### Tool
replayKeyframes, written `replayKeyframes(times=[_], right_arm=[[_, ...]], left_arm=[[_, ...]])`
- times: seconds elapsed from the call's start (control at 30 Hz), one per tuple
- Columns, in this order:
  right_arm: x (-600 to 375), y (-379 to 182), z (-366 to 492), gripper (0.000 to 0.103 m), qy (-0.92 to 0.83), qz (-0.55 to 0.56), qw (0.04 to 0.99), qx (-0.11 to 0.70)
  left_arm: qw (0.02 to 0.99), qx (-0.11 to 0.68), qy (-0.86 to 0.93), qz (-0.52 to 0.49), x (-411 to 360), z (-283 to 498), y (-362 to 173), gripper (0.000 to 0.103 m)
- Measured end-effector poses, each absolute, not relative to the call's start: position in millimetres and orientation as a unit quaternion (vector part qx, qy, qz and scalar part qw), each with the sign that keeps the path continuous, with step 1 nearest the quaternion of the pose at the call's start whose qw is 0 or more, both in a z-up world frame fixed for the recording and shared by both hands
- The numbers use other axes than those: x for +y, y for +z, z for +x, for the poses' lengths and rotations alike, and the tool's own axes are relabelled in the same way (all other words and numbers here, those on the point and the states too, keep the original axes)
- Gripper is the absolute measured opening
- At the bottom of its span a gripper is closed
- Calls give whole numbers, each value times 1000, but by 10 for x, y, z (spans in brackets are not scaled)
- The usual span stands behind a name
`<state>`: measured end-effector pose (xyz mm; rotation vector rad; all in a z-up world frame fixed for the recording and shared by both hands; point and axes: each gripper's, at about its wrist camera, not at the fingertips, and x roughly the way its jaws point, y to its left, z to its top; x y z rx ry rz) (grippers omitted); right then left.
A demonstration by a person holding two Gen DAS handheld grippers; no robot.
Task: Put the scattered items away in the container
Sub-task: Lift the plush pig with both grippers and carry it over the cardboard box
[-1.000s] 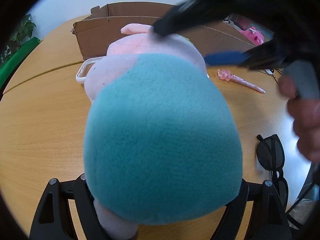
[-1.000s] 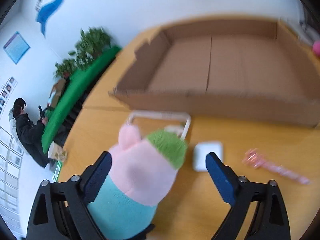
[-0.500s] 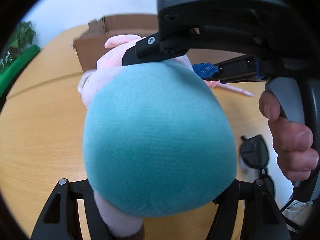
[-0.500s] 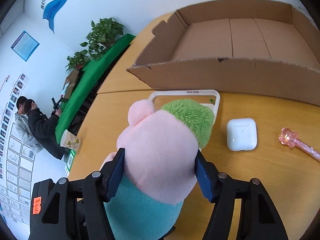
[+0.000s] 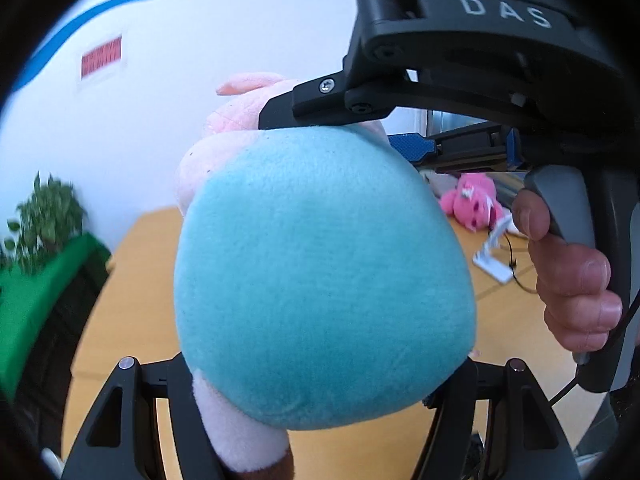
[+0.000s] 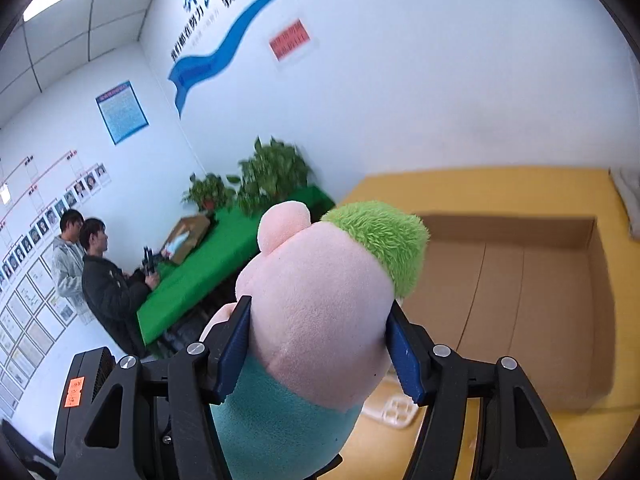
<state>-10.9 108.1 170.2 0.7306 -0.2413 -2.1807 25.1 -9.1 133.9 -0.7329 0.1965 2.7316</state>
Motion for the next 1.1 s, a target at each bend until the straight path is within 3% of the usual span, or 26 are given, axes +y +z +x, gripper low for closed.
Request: replayKeyframes(times=[0.27,0.47,0.77,1.1], right_arm=[[913,2547,-770,67,-875,266,397,-75],[559,2595,-1357,67,-874,289,381,-84],[174,2130,-2383,67,-855,348,371,-104],[35,821,-3375,67,-813,440,353,-143]], left_arm=[[154,64,958,-232,-218,-496,1991,66],[156,51,952,-258,-544,-1050,1967,66],[143,40,933,-327,-789,-1907,1540,66],[142,22,888,-437,-884,-2578,381,66]])
